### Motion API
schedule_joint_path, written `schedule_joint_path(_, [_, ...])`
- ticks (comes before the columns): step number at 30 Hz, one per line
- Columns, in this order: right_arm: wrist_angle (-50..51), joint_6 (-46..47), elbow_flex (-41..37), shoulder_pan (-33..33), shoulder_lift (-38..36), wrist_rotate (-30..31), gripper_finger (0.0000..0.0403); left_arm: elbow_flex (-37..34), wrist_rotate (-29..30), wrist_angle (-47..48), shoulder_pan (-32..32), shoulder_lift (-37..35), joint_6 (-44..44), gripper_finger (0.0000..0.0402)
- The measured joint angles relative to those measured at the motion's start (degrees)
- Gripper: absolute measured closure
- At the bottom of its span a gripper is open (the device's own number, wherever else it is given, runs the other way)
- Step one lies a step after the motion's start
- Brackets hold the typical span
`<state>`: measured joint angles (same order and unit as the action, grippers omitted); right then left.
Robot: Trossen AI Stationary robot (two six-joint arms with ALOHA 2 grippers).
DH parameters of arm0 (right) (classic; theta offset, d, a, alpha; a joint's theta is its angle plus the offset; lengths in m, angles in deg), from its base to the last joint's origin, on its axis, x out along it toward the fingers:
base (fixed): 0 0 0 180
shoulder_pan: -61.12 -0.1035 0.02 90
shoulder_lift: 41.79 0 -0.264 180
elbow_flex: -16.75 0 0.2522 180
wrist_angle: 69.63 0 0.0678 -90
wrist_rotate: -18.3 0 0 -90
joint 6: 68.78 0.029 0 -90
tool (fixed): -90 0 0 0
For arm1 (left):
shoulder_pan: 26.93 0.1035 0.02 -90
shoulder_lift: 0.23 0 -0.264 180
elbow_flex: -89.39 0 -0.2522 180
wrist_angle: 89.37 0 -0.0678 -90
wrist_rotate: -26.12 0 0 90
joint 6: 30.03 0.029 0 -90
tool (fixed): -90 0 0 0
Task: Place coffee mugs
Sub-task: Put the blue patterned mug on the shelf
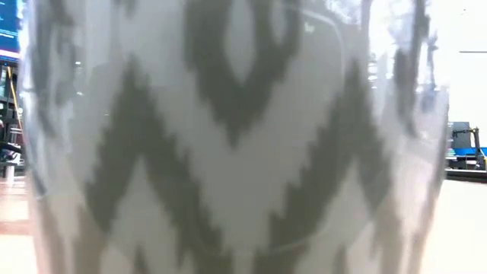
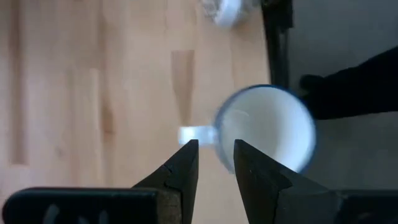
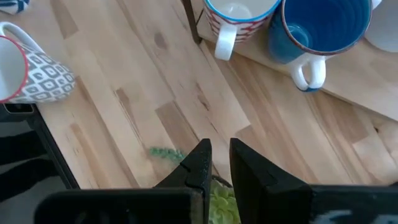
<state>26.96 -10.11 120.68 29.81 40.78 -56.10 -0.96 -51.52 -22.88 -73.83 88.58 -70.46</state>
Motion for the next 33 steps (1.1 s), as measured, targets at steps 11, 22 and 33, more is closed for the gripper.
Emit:
schedule_joint_path(11, [0.18, -0.35, 0.00, 0.00, 0.00, 0.23, 0.0354, 4.29, -4.12, 3.55, -1.80, 7.57, -15.49, 0.0293])
schedule_joint_path(22, [0.18, -2.01, -0.02, 0.00, 0.00, 0.25, 0.0349, 4.27, -7.49, 6.97, -2.07, 10.14, -26.15, 0.0293])
schedule_joint_path(33, [0.35, -2.19, -0.02, 0.00, 0.00, 0.29, 0.0349, 4.25, -8.51, 2.29, -2.28, 10.24, -29.52, 0.0293])
